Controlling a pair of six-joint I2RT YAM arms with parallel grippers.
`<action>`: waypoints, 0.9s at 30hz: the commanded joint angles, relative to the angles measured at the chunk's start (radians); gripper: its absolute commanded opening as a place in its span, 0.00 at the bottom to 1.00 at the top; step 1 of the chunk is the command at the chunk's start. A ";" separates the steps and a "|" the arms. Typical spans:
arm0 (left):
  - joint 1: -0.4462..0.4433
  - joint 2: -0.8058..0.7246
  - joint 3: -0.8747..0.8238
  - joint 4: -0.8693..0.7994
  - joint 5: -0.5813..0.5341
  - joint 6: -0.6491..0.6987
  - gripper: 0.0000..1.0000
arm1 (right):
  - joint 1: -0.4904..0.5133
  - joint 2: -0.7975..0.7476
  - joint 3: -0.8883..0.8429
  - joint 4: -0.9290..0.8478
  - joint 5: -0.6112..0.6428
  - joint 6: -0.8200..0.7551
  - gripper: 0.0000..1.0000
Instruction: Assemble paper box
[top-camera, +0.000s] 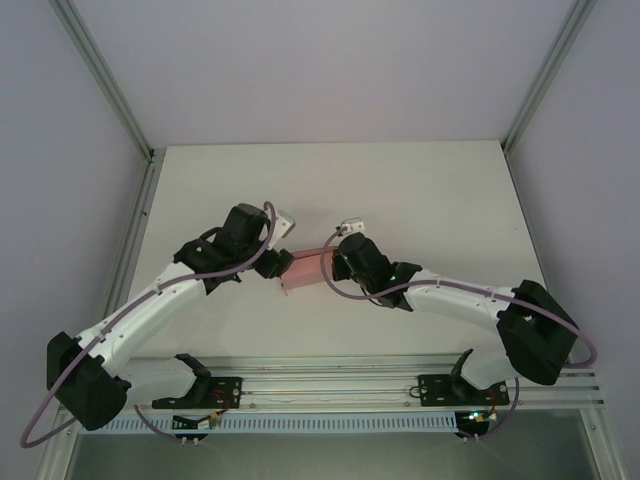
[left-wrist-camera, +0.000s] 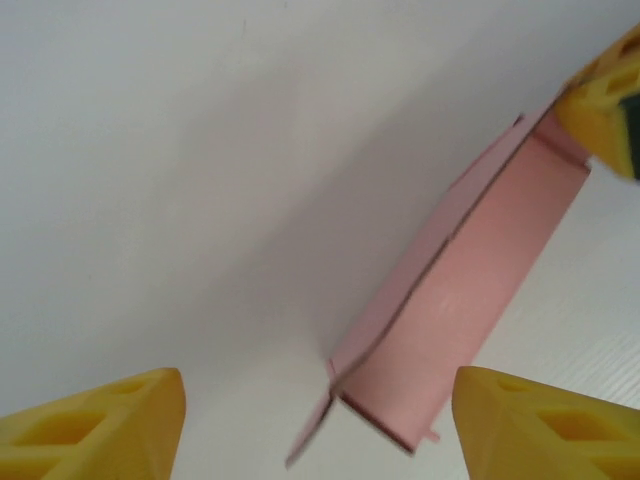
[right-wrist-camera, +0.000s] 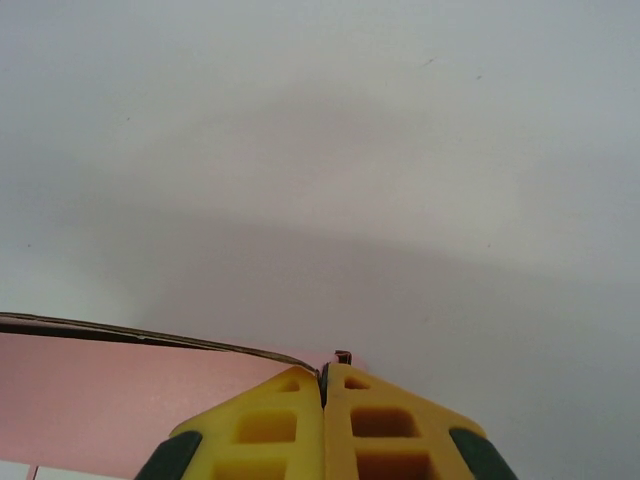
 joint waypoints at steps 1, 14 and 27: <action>0.007 -0.008 -0.022 -0.015 -0.083 -0.069 0.63 | 0.006 0.036 0.036 -0.113 0.023 0.030 0.00; 0.043 0.106 -0.042 0.014 -0.098 -0.045 0.51 | 0.006 0.091 0.039 -0.097 -0.018 0.060 0.00; 0.105 0.189 -0.011 0.020 0.058 0.004 0.33 | 0.007 0.096 0.049 -0.110 -0.044 0.042 0.00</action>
